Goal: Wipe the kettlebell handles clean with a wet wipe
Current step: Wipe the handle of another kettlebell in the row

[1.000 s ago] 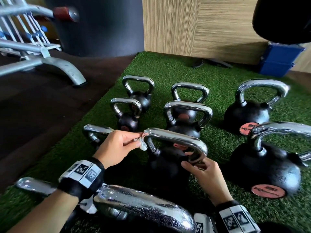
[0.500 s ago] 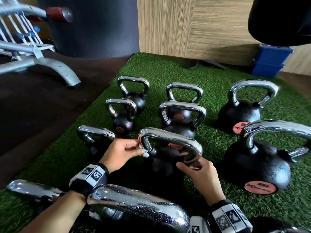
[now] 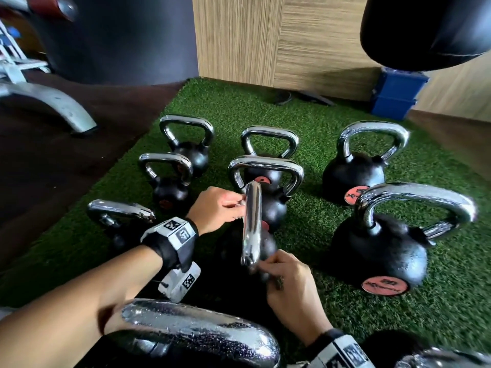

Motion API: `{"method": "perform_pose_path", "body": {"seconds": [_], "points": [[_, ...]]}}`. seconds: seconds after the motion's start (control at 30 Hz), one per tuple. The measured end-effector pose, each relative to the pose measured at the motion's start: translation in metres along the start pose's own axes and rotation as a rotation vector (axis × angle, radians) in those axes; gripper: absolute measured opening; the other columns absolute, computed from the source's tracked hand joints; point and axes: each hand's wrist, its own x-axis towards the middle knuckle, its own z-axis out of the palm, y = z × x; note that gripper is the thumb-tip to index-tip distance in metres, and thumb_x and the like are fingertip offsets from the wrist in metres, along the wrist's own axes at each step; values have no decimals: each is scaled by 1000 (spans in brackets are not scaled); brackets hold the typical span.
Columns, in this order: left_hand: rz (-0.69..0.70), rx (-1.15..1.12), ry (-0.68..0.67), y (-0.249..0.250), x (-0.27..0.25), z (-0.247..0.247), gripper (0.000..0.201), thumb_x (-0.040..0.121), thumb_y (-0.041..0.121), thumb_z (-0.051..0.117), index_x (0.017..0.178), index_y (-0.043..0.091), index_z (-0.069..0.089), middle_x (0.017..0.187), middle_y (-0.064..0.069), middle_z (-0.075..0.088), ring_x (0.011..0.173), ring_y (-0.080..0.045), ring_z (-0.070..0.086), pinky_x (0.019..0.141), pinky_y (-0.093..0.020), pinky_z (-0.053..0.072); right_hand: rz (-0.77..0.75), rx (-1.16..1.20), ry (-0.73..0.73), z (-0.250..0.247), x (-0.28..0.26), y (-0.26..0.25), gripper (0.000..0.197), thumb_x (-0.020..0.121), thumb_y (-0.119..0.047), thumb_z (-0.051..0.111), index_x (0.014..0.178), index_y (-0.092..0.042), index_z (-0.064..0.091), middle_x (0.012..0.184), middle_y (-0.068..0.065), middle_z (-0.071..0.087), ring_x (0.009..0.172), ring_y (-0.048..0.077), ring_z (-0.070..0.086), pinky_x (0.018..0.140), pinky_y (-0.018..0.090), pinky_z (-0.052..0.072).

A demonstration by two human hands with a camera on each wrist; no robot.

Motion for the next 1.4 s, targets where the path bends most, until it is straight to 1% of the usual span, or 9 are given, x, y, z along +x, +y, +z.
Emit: {"method": "perform_pose_path", "body": {"seconds": [0.2,0.37,0.47,0.53,0.63,0.73,0.9,1.07,1.4], "points": [[-52,-107,-162,-14,6,-9,47,90,10,75,135,5,64,121,-2,74,112,-8,69,98,-24,54,165,-29,50,3,39,9,40,84,-23,77,123,-27,69,111,-2,61,105,14,59,101,31,46],[-178,-133,-149,-17,13,-7,17,84,11,81,85,28,84,94,-8,80,96,-28,76,90,-46,61,242,18,-26,14,46,19,51,89,-37,70,136,-22,60,132,0,57,124,15,51,111,33,38],[-148,-157,-218,-6,16,-12,7,81,22,85,86,18,83,94,-14,79,92,-29,78,88,-51,61,251,30,-35,16,41,24,52,91,-46,62,140,-28,55,135,-6,51,128,13,46,112,35,37],[-93,-197,-126,5,19,-16,32,71,38,85,86,10,81,93,-12,80,88,-23,79,81,-43,64,247,24,-28,20,39,27,54,91,-50,59,141,-30,54,137,-8,49,129,12,44,114,34,34],[27,-152,-10,14,20,-16,13,81,25,84,86,37,79,80,11,79,76,-4,76,67,-16,60,272,53,2,23,38,28,53,92,-48,60,141,-30,54,136,-9,49,129,11,43,115,31,33],[37,-185,-12,17,17,-14,16,88,14,78,98,27,78,87,0,80,83,-14,78,73,-28,64,254,104,-5,28,36,29,52,95,-43,59,143,-27,51,144,-6,46,137,10,38,118,34,31],[70,-229,-9,34,13,-26,15,90,18,72,96,27,83,87,12,79,84,-2,74,74,-16,59,268,260,-57,35,33,27,63,90,-52,42,148,-28,40,158,-5,32,150,5,17,125,32,16],[-49,-292,-191,43,-1,-37,15,87,11,75,100,5,77,92,-12,79,85,-20,76,78,-30,63,265,300,-55,34,32,28,64,89,-53,40,148,-29,39,157,-5,31,150,6,17,125,32,16],[-206,-149,-646,73,-19,-56,6,78,23,80,82,19,78,87,-16,78,80,-21,76,68,-25,61,226,297,-44,34,31,28,62,91,-48,40,148,-25,39,155,-3,34,149,8,21,125,37,19]]}}
